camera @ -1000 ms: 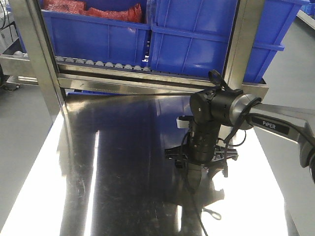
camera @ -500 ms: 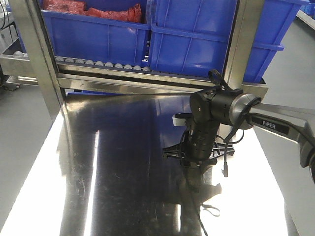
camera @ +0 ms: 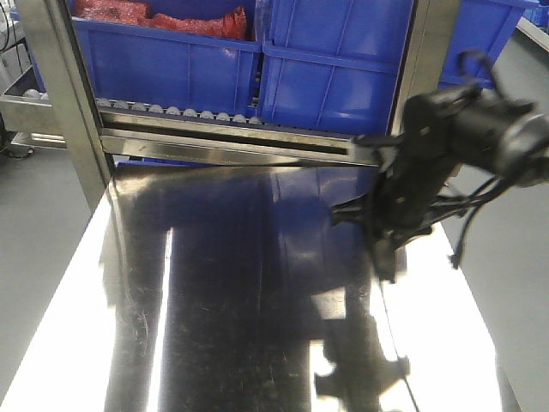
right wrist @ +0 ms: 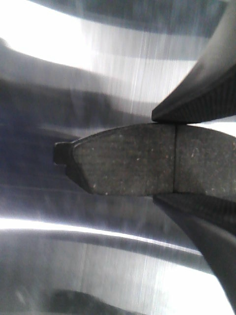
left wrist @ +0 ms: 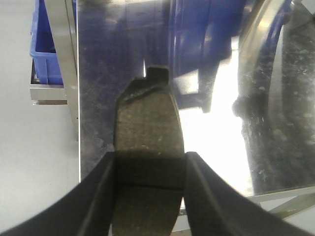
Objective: Move and align brake pads A on conveyor
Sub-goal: 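Lift the right gripper with its brake pad off the table, then back away and turn the base from the steel table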
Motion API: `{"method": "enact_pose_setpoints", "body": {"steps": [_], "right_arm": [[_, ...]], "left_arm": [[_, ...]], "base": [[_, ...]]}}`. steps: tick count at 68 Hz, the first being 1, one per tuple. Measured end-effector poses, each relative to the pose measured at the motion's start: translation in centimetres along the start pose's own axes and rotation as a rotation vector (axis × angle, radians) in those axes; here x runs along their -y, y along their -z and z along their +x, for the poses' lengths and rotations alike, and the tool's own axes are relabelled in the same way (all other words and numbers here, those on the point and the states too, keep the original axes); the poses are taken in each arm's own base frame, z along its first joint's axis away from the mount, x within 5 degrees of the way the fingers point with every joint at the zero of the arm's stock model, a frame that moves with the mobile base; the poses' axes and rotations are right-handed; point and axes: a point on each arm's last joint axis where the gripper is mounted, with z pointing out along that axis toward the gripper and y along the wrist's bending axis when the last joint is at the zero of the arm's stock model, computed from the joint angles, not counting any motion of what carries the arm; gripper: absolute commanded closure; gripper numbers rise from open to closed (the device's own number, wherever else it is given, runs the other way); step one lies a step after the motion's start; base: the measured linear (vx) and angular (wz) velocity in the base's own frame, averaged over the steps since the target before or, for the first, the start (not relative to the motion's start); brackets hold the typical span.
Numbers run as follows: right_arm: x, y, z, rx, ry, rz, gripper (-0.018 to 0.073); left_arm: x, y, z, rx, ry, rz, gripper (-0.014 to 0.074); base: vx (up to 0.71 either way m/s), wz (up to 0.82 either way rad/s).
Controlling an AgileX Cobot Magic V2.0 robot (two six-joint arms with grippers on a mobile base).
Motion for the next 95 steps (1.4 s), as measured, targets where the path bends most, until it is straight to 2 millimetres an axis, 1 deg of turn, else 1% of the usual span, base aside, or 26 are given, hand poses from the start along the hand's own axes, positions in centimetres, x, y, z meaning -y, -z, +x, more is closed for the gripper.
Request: {"method": "enact_pose_setpoints", "body": {"steps": [1,5,6,7,11,14,19,23,26,28,43,50,51,52,56,57,68,77,84,95], "right_arm": [[0.4,0.6,0.0,0.011,-0.001,0.001,0.0564],[1.8,1.9,0.2,0.036,-0.002,0.006,0.0564],[2.1,2.5,0.4,0.05,-0.003,0.006,0.0564],[2.3,2.6,0.5,0.053,-0.004,0.006,0.0564],[3.7,4.0,1.2,0.094,-0.014,0.011,0.0564],[4.8,4.6,2.1,0.114,-0.029,0.018,0.0564],[6.2,5.7,3.6,0.164,-0.056,0.024,0.0564],[7.2,5.7,5.1,0.193,-0.081,0.033,0.0564],[7.7,6.1,6.0,0.219,-0.09,0.039,0.0564],[8.0,5.9,6.9,0.219,-0.093,0.043,0.0564],[7.9,7.2,12.4,0.3,-0.065,0.028,0.0564],[7.7,7.9,15.1,0.371,-0.072,0.003,0.0564],[7.6,7.8,15.6,0.374,-0.074,-0.001,0.0564],[7.6,8.0,15.6,0.39,-0.074,-0.003,0.0564],[7.5,8.1,17.5,0.427,-0.075,-0.014,0.0564],[7.5,8.2,17.7,0.435,-0.076,-0.016,0.0564],[7.3,9.0,21.7,0.548,-0.025,-0.031,0.0564],[7.0,10.1,24.5,0.656,0.027,-0.045,0.0564],[6.7,10.6,26.2,0.738,0.034,-0.066,0.0564],[6.7,10.4,28.3,0.801,0.04,-0.07,0.0564]], "left_arm": [[0.0,0.0,0.0,0.0,0.0,0.0,0.0603],[0.0,0.0,0.0,0.0,0.0,0.0,0.0603],[0.0,0.0,0.0,0.0,0.0,0.0,0.0603],[0.0,0.0,0.0,0.0,0.0,0.0,0.0603],[0.0,0.0,0.0,0.0,0.0,0.0,0.0603],[0.0,0.0,0.0,0.0,0.0,0.0,0.0603],[0.0,0.0,0.0,0.0,0.0,0.0,0.0603],[0.0,0.0,0.0,0.0,0.0,0.0,0.0603],[0.0,0.0,0.0,0.0,0.0,0.0,0.0603],[0.0,0.0,0.0,0.0,0.0,0.0,0.0603],[0.0,0.0,0.0,0.0,0.0,0.0,0.0603],[0.0,0.0,0.0,0.0,0.0,0.0,0.0603],[0.0,0.0,0.0,0.0,0.0,0.0,0.0603],[0.0,0.0,0.0,0.0,0.0,0.0,0.0603],[0.0,0.0,0.0,0.0,0.0,0.0,0.0603],[0.0,0.0,0.0,0.0,0.0,0.0,0.0603],[0.0,0.0,0.0,0.0,0.0,0.0,0.0603],[0.0,0.0,0.0,0.0,0.0,0.0,0.0603],[0.0,0.0,0.0,0.0,0.0,0.0,0.0603],[0.0,0.0,0.0,0.0,0.0,0.0,0.0603]], "base": [[0.0,0.0],[0.0,0.0],[0.0,0.0],[0.0,0.0],[0.0,0.0],[0.0,0.0],[0.0,0.0],[0.0,0.0],[0.0,0.0],[0.0,0.0],[0.0,0.0],[0.0,0.0],[0.0,0.0],[0.0,0.0],[0.0,0.0],[0.0,0.0],[0.0,0.0],[0.0,0.0],[0.0,0.0],[0.0,0.0]]}}
